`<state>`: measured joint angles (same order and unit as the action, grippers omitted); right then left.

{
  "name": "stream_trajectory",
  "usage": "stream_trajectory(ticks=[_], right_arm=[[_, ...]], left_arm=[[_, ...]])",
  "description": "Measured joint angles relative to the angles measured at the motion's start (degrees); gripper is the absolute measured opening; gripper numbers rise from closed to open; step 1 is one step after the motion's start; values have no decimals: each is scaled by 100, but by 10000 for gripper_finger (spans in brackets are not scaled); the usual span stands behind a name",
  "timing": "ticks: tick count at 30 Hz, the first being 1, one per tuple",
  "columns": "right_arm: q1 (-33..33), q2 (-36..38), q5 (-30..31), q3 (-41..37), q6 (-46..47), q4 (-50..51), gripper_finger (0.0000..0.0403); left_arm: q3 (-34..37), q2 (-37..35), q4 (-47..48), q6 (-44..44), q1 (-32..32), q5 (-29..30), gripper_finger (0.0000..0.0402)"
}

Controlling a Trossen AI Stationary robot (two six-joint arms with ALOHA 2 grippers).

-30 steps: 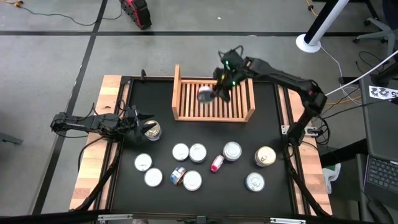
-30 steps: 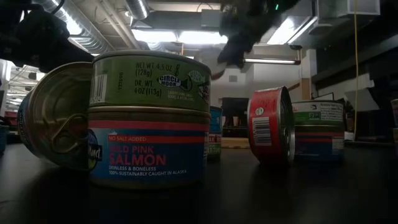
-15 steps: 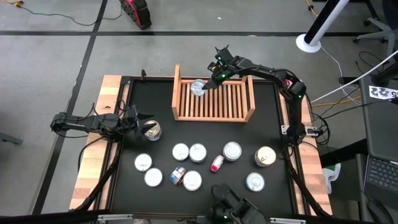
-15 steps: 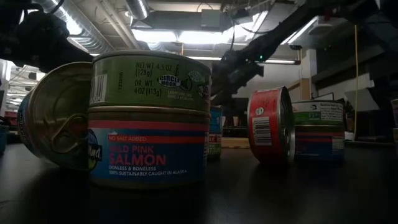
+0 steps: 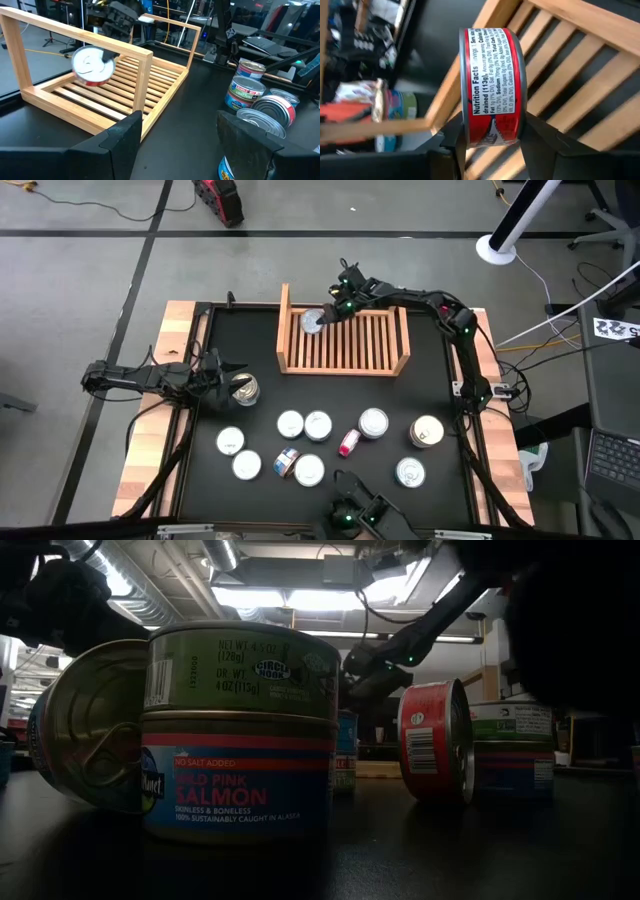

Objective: Stack canned seafood by type on shelf
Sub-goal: Put the red tuna can on the shelf

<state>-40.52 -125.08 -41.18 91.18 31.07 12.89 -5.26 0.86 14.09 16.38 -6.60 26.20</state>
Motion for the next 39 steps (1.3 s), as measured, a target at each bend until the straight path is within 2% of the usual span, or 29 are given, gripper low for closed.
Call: stream_trajectory(ticks=[6,9,21,31,39], right_arm=[[40,-174,86,0,639,-298,138],[42,-172,294,0,638,-320,138],[42,-172,326,0,639,-261,171],[42,-161,792,0,621,-250,174],[38,-161,830,0,618,-238,175]], left_arm=[[0,0,0,2,-1,0,249],[0,0,0,4,-1,0,249],[0,0,0,20,-2,0,249],[0,0,0,20,1,-2,249],[0,0,0,17,-1,-2,249]])
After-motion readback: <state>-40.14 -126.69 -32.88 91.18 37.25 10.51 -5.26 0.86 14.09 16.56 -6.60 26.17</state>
